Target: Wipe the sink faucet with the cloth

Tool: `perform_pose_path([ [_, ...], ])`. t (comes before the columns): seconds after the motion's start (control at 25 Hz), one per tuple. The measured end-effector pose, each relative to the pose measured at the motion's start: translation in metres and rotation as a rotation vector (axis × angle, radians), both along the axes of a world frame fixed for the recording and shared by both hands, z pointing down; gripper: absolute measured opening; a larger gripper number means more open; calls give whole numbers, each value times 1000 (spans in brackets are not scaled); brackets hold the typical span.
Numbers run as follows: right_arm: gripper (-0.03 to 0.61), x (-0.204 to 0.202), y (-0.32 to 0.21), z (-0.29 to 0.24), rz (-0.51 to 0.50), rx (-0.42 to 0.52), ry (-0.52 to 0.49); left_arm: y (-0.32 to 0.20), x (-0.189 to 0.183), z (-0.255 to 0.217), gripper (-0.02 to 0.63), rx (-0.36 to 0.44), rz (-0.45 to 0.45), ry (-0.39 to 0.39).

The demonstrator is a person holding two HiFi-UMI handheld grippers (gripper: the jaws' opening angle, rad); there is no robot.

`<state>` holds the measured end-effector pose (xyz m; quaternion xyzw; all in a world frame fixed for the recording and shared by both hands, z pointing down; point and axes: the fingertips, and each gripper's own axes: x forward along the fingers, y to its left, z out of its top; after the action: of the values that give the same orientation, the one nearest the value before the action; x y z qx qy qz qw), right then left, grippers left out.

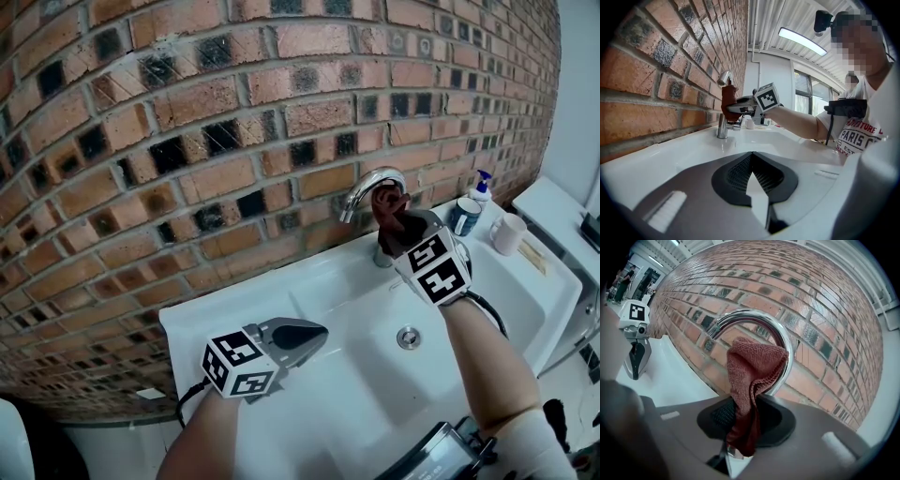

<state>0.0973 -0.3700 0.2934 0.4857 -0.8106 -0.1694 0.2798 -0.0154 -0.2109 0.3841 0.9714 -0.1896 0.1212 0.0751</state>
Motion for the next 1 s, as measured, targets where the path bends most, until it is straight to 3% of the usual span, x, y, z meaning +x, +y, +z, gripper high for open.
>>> perform_pose_path([
  [0.36, 87, 0, 2, -19, -7, 10, -66, 0, 0, 0, 6, 1, -1, -1],
  [0.52, 87, -7, 9, -43, -18, 84, -43, -1, 0, 0, 6, 1, 0, -1],
  [1.0, 89, -55, 34, -38, -141, 117, 58, 0, 0, 0, 6, 1, 0, -2],
])
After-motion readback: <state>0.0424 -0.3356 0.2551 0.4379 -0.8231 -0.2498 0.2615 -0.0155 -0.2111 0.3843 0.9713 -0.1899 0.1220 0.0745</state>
